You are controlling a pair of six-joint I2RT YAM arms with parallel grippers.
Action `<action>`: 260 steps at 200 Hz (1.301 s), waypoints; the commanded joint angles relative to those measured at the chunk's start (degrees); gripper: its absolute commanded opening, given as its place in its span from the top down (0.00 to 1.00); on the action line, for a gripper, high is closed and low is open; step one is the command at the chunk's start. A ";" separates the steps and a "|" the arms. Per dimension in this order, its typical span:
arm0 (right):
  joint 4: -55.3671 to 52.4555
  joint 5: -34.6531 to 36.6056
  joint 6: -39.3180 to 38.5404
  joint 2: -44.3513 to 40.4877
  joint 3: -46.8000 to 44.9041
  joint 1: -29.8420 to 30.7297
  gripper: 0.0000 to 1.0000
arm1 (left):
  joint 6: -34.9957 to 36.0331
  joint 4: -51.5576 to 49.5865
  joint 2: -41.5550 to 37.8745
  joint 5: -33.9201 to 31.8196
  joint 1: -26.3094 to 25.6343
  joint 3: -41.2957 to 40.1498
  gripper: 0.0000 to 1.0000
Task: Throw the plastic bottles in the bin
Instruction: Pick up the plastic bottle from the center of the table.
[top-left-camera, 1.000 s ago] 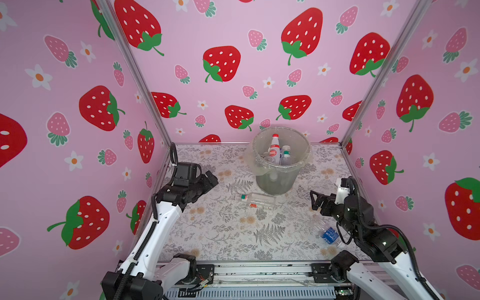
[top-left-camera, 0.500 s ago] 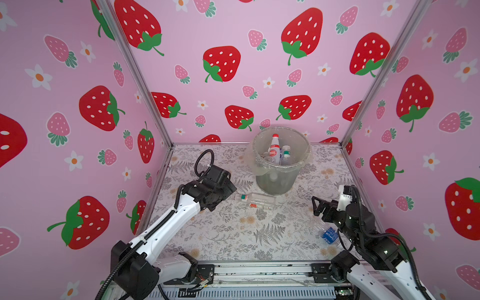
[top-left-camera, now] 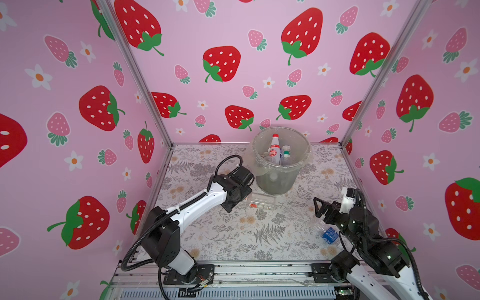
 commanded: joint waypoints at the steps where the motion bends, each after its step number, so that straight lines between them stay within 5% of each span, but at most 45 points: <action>1: -0.37 0.12 1.14 -1.34 -0.60 -0.05 0.01 | -3.78 1.12 2.22 0.30 -0.66 3.37 0.01; 77: -1.25 2.28 3.06 -4.72 -1.01 -0.06 0.01 | -9.89 13.00 7.11 4.83 -1.63 -0.16 0.00; 260: -1.42 5.02 4.01 -6.69 -1.51 0.03 0.01 | -16.13 10.62 17.88 9.51 -1.71 6.17 0.05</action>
